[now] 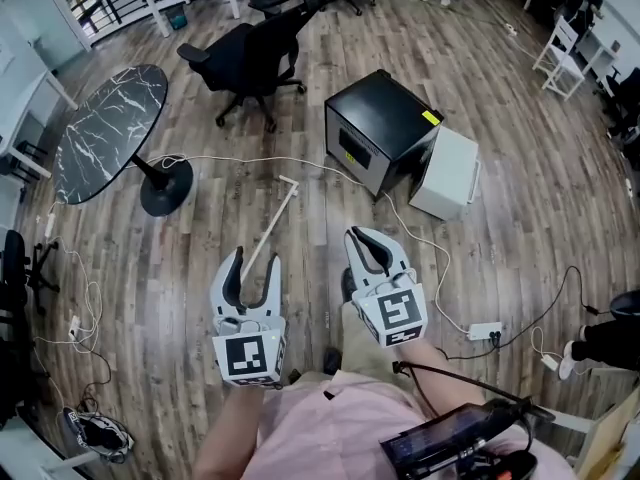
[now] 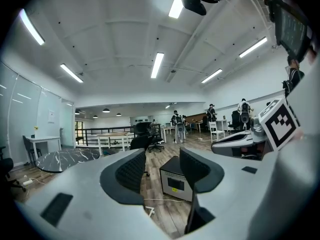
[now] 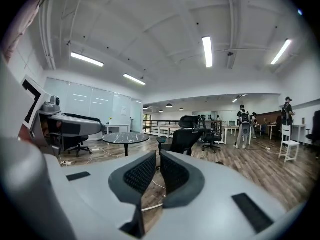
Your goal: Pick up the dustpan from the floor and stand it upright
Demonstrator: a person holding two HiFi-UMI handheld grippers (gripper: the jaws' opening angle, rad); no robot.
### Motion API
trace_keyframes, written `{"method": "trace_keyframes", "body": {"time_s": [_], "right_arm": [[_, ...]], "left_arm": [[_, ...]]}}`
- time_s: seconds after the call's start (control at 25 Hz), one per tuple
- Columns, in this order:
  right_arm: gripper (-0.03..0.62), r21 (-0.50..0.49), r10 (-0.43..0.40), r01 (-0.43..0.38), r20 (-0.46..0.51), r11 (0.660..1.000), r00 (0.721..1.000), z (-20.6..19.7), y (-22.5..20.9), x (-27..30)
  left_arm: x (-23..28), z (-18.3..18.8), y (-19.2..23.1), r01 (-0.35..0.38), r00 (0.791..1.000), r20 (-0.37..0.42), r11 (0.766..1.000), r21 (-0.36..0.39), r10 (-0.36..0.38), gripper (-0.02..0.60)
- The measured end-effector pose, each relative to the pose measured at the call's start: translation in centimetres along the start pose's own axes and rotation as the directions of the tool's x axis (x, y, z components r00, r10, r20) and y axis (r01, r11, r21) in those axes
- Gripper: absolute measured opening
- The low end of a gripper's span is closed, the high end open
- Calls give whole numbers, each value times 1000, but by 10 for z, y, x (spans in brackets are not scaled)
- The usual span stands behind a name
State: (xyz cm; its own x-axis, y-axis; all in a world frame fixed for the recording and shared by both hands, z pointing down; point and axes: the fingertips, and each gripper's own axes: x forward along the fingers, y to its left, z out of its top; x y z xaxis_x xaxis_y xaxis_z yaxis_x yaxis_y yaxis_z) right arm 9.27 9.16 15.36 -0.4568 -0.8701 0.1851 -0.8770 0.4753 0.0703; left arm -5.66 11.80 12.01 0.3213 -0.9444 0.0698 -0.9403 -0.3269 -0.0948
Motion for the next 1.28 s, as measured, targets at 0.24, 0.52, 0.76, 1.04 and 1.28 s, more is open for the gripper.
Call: {"method": "trace_keyframes", "body": {"time_s": [0.24,0.52,0.76,1.04,1.28], "right_arm": [[27,1,16,-16,-4,1000,1000,-5,-52,59],[25,37,53,-53,-11,998,999,-1,-135,143],[21,46,80,-81,23,996,997,27,-186,206],[20,37,103,-104,42,994,994,37,-212,246],[18,37,118,-118,17,992,993,28,-215,286]], "left_arm": [[71,-11,-1,-1,999,-40,1000,4,1,209],[188,-6,-7,-2,996,-87,1000,20,4,209],[261,19,5,-27,997,-73,998,50,30,209],[305,24,19,-56,996,-69,997,61,60,209],[339,5,39,-45,993,-107,997,57,51,209]]}}
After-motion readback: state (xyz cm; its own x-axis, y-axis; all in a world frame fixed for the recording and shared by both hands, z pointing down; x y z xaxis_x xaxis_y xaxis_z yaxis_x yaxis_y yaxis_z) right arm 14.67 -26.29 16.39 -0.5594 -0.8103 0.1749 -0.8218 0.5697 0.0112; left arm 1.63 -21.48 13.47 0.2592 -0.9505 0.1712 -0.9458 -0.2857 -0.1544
